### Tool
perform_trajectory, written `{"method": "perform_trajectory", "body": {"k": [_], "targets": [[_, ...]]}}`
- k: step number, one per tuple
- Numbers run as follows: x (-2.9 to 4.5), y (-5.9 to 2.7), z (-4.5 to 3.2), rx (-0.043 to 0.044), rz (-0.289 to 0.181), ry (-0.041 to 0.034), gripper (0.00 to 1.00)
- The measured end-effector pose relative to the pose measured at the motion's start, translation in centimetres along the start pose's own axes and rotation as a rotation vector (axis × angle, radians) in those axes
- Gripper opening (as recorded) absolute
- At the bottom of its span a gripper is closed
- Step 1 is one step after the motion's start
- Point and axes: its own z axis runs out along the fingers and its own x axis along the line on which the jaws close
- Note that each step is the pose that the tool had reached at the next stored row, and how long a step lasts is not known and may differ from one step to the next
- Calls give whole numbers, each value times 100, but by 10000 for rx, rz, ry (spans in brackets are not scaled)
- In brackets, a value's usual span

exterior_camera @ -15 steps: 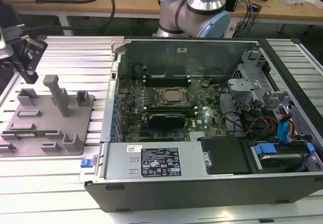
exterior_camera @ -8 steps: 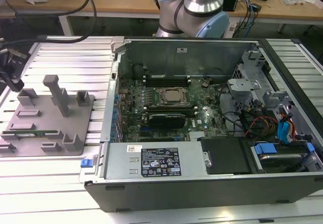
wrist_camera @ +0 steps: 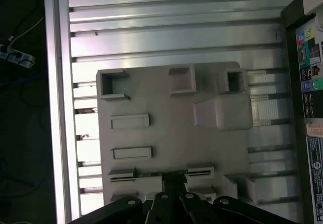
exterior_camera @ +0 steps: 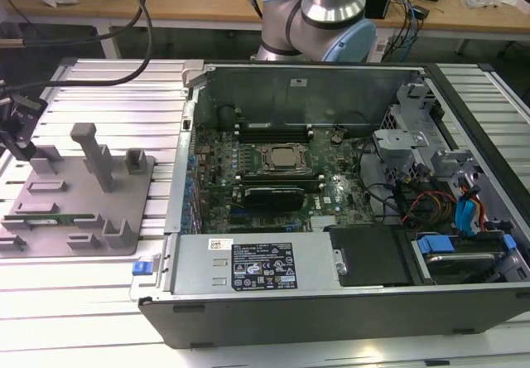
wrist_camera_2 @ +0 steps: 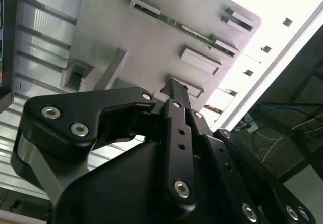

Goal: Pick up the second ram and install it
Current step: 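Reach for the second ram, then pick up the second ram and move it above second insertion slot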

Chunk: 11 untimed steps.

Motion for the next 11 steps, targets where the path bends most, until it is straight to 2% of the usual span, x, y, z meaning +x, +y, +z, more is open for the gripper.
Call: {"method": "perform_trajectory", "body": {"k": [11], "targets": [[0,-1,0,15,-1,-1,8]]}}
